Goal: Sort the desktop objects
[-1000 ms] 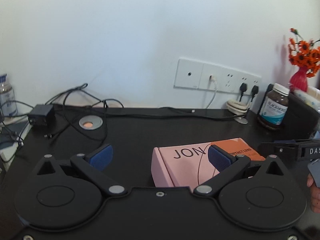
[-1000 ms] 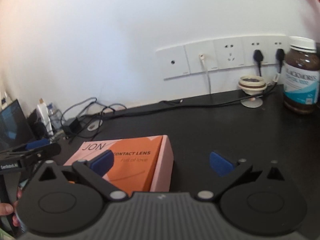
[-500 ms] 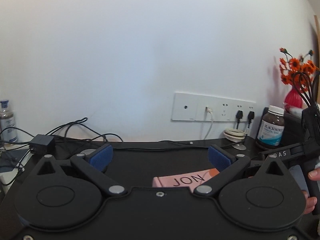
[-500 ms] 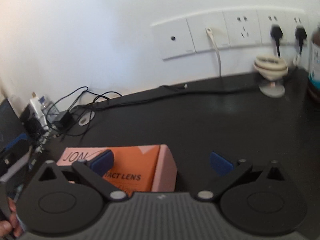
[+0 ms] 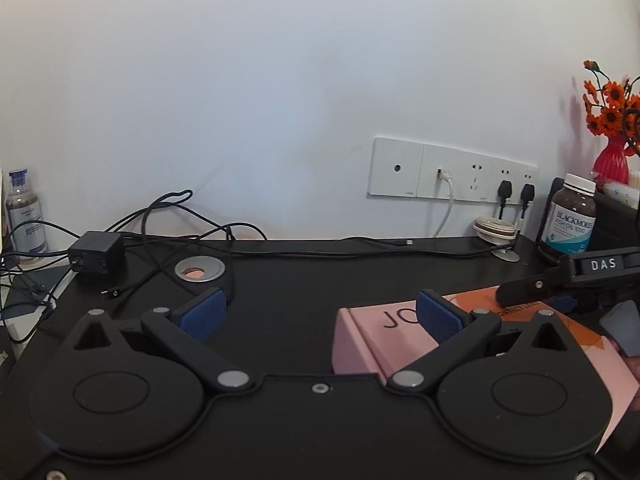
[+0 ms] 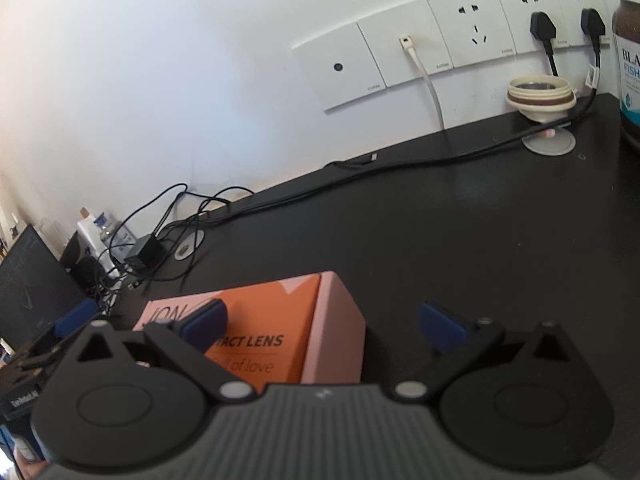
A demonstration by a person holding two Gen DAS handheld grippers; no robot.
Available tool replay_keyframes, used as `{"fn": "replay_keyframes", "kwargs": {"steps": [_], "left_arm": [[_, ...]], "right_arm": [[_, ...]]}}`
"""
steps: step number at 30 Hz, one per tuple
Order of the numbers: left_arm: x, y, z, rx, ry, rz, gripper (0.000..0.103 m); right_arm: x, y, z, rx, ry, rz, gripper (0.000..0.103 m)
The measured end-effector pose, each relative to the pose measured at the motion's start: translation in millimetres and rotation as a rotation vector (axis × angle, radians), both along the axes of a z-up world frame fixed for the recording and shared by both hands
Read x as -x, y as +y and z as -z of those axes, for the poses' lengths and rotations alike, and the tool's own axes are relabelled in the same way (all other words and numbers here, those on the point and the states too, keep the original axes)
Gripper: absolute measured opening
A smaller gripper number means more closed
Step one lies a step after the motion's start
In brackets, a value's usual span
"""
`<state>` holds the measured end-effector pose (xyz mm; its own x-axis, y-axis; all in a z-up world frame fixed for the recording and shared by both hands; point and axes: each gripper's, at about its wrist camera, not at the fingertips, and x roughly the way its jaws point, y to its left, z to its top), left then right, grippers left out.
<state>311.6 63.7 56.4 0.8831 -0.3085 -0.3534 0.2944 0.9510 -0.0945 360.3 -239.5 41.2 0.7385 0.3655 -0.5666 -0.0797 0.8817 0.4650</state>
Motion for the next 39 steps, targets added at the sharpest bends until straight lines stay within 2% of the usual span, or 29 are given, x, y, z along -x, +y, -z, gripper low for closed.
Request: {"fn": "replay_keyframes", "kwargs": {"steps": [5, 11, 17, 21, 28, 39], "left_arm": [[-4, 1, 5, 0.010, 0.022, 0.007, 0.103], [-8, -3, 9, -0.042, 0.026, 0.003, 0.103], [-14, 5, 12, 0.006, 0.061, 0.030, 0.103], [-14, 6, 13, 0.011, 0.060, 0.035, 0.103], [-11, 2, 12, -0.023, 0.034, 0.036, 0.103], [-13, 1, 13, -0.036, 0.041, 0.044, 0.103]], "right_arm": [[4, 4, -3, 0.043, -0.054, 0.008, 0.102], [6, 11, -5, 0.072, -0.078, 0.002, 0.102], [7, 7, -9, 0.045, -0.080, 0.010, 0.102], [10, 9, -11, 0.048, -0.097, 0.007, 0.102], [8, 14, -8, 0.075, -0.078, -0.002, 0.102], [7, 17, -6, 0.101, -0.068, -0.009, 0.102]]}}
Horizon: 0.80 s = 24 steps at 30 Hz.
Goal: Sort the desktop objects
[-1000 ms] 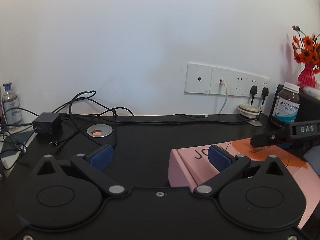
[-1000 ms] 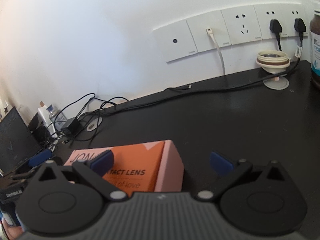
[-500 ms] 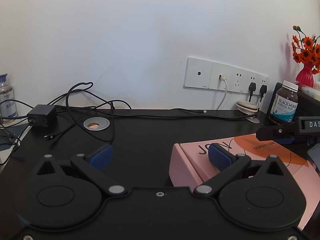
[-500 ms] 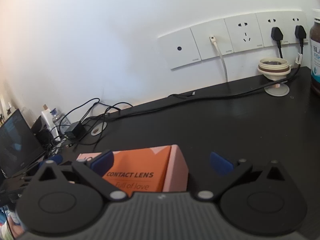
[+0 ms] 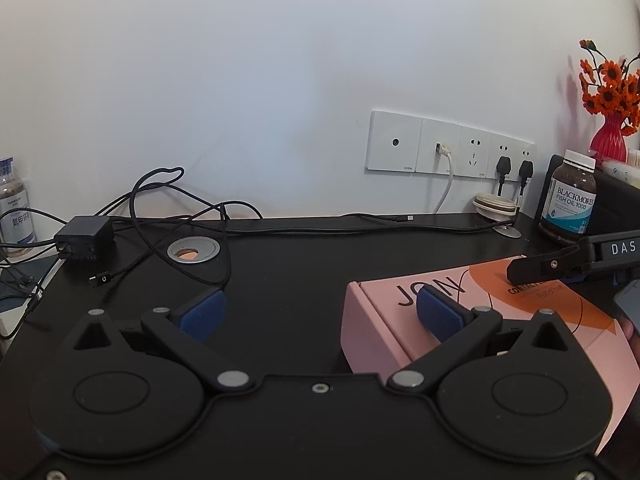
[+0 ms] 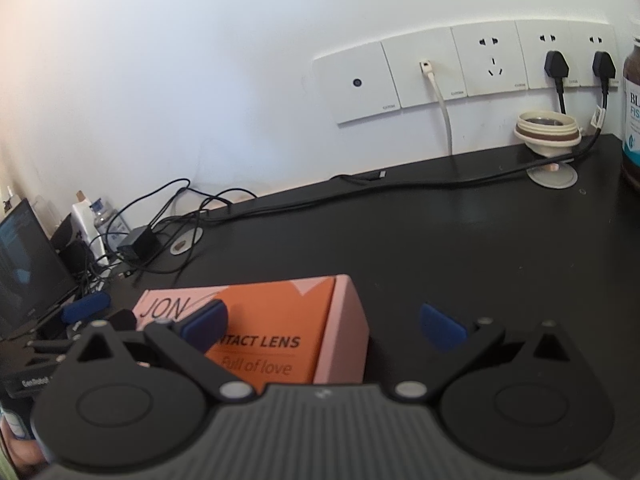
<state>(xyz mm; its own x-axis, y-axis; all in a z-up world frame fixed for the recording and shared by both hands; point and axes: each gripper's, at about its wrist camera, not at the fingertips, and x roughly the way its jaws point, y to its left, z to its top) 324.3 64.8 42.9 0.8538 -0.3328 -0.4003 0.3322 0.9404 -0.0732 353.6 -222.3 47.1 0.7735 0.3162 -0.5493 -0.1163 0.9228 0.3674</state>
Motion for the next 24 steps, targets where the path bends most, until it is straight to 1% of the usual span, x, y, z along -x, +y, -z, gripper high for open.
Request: {"fn": "replay_keyframes", "kwargs": {"steps": [17, 24], "left_arm": [[-1.4, 0.9, 1.3, 0.005, 0.007, 0.001, 0.103], [-1.3, 1.3, 1.6, 0.007, 0.008, 0.001, 0.103]], "right_arm": [[-0.1, -2.4, 4.3, -0.019, 0.003, 0.000, 0.102], [1.0, -0.8, 4.7, -0.009, -0.009, 0.000, 0.102]]}}
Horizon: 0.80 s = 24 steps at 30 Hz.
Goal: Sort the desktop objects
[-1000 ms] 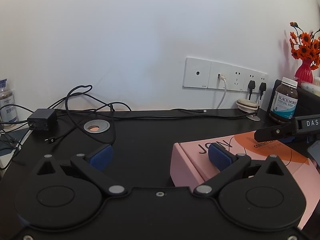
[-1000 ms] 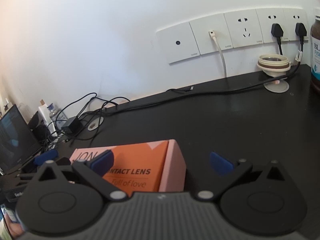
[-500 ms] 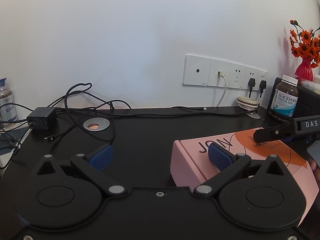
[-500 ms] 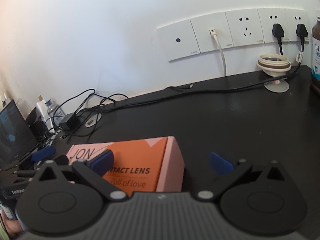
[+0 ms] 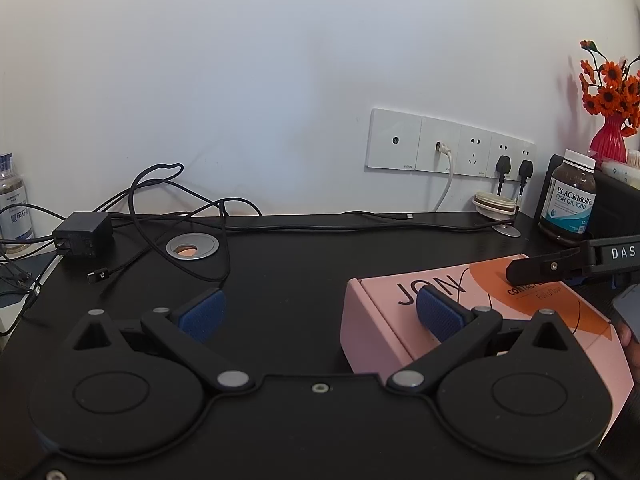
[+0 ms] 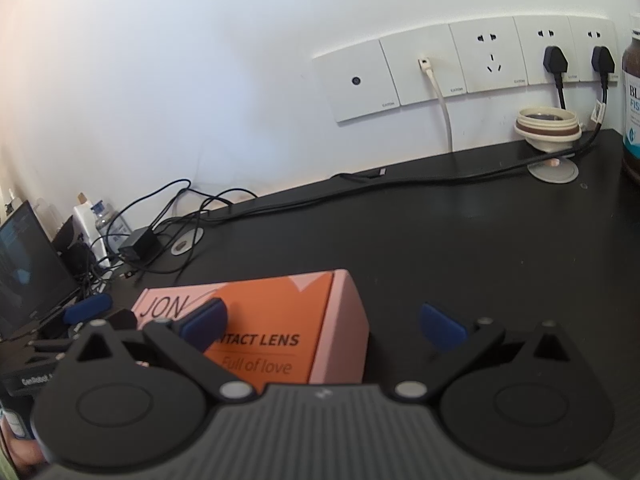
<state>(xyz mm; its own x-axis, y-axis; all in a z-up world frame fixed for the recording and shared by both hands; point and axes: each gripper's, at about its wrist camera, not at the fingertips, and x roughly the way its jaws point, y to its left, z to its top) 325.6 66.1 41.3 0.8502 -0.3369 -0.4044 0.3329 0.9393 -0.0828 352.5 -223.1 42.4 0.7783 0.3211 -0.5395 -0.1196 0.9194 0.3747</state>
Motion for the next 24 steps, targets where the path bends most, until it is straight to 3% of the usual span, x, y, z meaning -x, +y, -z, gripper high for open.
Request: {"fn": "replay_keyframes", "kwargs": {"steps": [24], "left_arm": [[2.3, -3.5, -1.4, -0.026, -0.018, -0.008, 0.103]], "right_arm": [[6.8, 6.6, -2.4, 0.066, -0.046, -0.001, 0.102]]}}
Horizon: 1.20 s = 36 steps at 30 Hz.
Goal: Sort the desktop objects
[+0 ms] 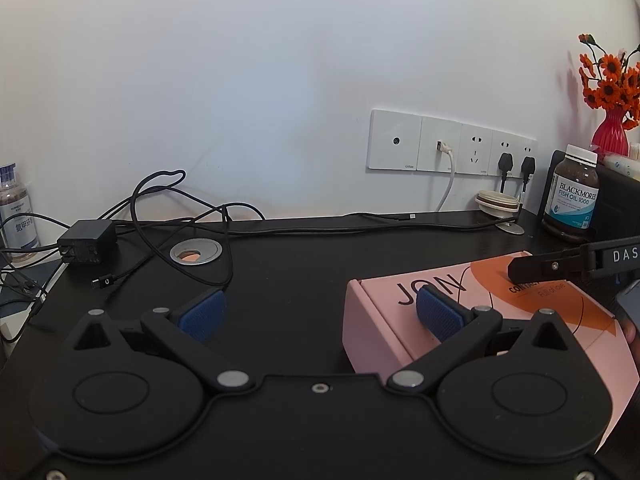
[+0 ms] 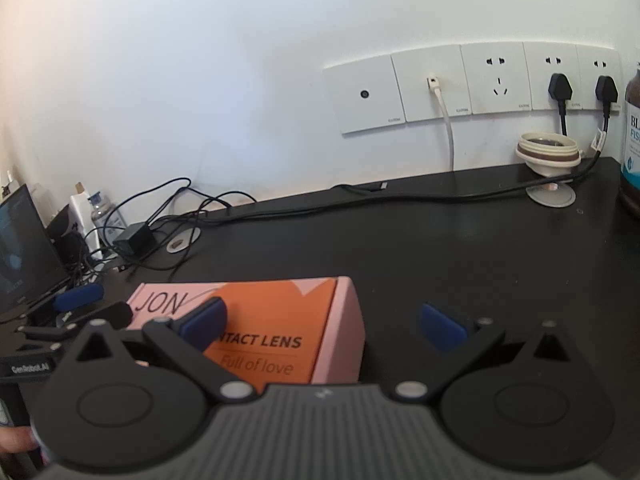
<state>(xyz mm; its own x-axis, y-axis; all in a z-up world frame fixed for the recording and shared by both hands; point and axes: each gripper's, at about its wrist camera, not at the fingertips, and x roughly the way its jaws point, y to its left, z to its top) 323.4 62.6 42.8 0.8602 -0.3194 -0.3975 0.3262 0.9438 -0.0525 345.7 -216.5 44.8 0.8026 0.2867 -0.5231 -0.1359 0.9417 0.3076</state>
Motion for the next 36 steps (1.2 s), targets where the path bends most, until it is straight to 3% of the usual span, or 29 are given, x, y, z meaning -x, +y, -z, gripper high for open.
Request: {"fn": "replay_keyframes", "kwargs": {"steps": [21, 31, 36], "left_arm": [[-2, 1, 1, 0.000, 0.002, 0.002, 0.103], [-1, 0, 1, 0.000, 0.001, 0.001, 0.103], [0, -1, 1, 0.000, 0.000, 0.001, 0.103]], "right_arm": [[1, 3, -1, 0.030, -0.027, -0.014, 0.102], [-1, -8, 3, -0.081, 0.059, 0.013, 0.102], [10, -1, -3, -0.013, 0.052, 0.039, 0.102]]}}
